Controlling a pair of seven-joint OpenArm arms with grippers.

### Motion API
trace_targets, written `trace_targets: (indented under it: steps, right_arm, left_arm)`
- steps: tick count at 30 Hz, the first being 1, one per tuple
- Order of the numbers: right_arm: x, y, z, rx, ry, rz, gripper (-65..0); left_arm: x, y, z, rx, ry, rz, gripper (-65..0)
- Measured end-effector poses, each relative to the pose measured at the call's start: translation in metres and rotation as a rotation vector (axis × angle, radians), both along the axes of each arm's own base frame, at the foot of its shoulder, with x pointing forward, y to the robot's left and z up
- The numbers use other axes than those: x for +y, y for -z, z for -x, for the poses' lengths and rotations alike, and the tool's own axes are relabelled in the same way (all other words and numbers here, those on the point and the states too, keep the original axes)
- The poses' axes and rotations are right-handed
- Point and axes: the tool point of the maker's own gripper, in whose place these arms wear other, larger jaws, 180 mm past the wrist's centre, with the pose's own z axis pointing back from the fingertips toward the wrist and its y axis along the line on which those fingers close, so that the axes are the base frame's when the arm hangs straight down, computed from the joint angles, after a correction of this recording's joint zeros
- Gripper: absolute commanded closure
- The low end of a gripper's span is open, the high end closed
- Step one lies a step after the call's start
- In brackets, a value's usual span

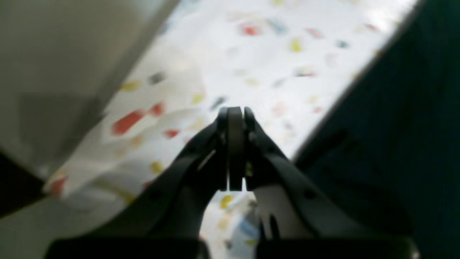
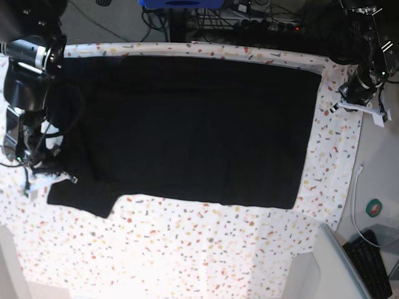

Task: Layout the t-shirt on the table in an organized manner, then fold the t-shirt properly
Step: 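Grasp the hem corner nearest the left gripper with the left gripper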

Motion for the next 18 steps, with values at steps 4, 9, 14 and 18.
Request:
trace_targets:
  steps: [4, 9, 14, 18]
  right_arm:
    - [-0.003, -0.03, 0.0, -0.042, -0.031, 0.055, 0.0]
    - [0.018, -0.054, 0.004, -0.091, -0.085, 0.055, 0.0]
    - [0.016, -0.066, 0.016, -0.083, -0.096, 0.09, 0.0]
    - [0.017, -0.074, 0.013, -0.098, -0.101, 0.095, 0.0]
  left_arm:
    - [0.001, -0.016, -0.032, -0.054, 0.013, -0.016, -32.4]
    - [-0.049, -0.019, -0.113, -0.114, 0.157, 0.032, -65.0]
    - [-0.088, 0.029, -0.135, 0.016, 0.219, 0.103, -65.0]
    - [-0.098, 0.03, -0.15, 0.015, 0.215, 0.116, -65.0]
